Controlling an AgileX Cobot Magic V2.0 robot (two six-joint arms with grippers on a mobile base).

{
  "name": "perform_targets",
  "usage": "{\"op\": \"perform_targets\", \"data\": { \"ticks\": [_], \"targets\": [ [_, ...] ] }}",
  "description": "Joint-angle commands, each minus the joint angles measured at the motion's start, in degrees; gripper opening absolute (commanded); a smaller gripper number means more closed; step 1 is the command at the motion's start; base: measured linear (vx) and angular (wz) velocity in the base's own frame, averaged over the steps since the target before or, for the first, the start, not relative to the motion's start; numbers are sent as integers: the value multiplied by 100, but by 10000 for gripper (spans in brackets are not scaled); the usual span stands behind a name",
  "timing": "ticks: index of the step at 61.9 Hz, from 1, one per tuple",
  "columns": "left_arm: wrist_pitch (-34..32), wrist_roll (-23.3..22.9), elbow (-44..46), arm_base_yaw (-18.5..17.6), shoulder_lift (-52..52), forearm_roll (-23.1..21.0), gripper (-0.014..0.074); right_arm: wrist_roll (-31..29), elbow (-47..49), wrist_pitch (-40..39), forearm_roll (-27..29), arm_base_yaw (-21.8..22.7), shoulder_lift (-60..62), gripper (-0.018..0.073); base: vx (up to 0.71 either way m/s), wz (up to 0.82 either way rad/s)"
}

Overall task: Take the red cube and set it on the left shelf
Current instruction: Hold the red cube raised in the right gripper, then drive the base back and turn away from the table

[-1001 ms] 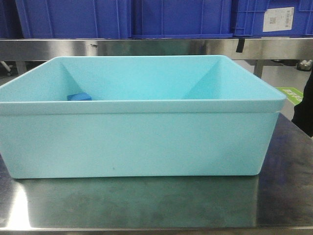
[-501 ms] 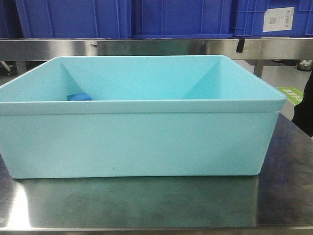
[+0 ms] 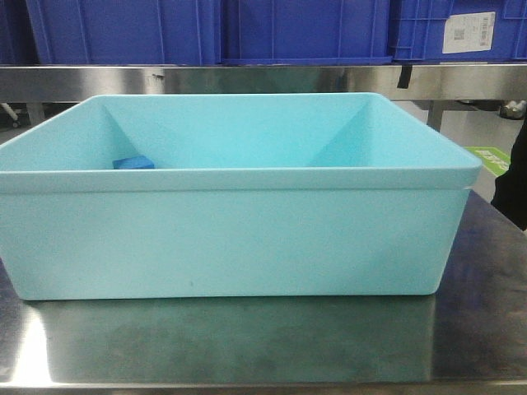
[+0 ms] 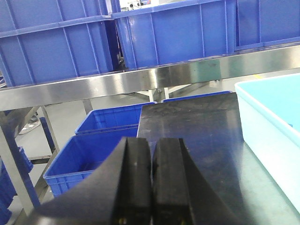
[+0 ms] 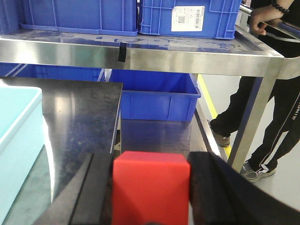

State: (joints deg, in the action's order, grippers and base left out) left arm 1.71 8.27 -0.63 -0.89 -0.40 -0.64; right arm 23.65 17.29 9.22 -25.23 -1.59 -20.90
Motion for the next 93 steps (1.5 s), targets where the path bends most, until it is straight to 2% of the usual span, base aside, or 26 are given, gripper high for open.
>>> {"op": "perform_targets", "data": {
  "ticks": [1,93],
  "targets": [
    [-518,3,-126,-31,23,-27,106,-38,165,-452,-120,37,-23,57,0,0],
    [-518,3,-126,-31,23,-27,106,-38,165,-452,-120,37,-23,57,-3,5]
  ]
}}
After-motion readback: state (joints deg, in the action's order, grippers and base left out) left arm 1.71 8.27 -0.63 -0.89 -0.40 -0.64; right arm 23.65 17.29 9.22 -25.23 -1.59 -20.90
